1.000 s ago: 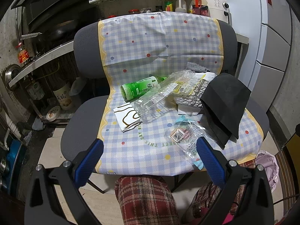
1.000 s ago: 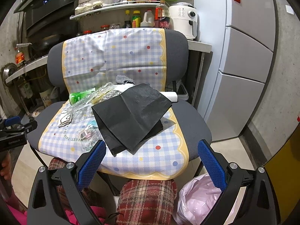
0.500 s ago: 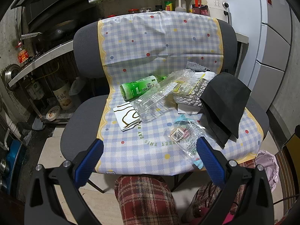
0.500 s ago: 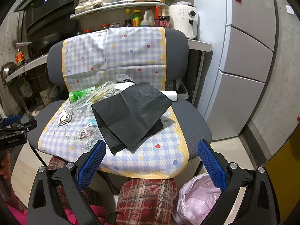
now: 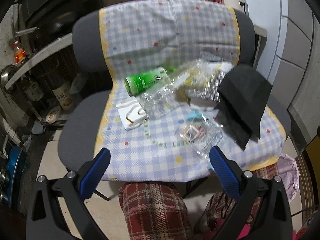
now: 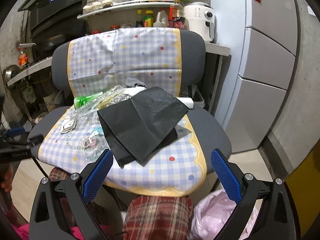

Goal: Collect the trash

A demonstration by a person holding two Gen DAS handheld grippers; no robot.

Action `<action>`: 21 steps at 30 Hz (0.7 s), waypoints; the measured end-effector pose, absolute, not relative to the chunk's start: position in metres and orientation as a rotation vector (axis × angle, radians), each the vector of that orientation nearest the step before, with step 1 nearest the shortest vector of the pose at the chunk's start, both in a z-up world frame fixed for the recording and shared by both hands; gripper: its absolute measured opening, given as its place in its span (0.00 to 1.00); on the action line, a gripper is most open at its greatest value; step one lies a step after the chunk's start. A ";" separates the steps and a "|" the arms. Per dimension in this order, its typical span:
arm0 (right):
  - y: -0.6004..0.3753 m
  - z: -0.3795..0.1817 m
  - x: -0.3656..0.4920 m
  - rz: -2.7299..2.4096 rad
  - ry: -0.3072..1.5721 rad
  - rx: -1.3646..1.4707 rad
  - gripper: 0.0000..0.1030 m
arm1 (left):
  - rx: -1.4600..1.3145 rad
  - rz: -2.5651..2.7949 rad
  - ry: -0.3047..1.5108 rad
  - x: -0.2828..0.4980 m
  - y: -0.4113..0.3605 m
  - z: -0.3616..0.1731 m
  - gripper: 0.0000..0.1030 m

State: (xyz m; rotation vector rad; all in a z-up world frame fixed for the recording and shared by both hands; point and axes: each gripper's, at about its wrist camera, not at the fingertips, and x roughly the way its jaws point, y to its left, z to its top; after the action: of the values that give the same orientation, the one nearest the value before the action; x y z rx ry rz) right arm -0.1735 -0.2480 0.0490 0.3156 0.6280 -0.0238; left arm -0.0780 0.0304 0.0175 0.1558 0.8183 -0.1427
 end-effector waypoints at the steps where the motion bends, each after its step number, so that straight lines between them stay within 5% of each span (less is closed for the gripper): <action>1: -0.246 0.047 -0.168 -0.039 0.625 0.268 0.94 | 0.156 -0.154 0.833 -0.075 0.031 0.010 0.93; 11: -0.246 0.009 -0.122 0.013 0.812 0.253 0.94 | 0.115 -0.317 0.969 -0.055 0.007 -0.061 0.93; 16: -0.242 0.009 -0.118 0.041 0.593 0.239 0.94 | 0.045 -0.335 1.021 -0.045 0.001 -0.081 0.93; 21: -0.244 -0.002 -0.113 0.030 0.717 0.200 0.94 | -0.017 -0.369 1.057 -0.036 -0.004 -0.094 0.74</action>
State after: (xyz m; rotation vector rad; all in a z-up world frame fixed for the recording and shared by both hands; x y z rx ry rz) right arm -0.1126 -0.2437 -0.0015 0.2000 0.7171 0.0302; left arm -0.0361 -0.0035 -0.0938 -0.0173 1.0569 -0.3691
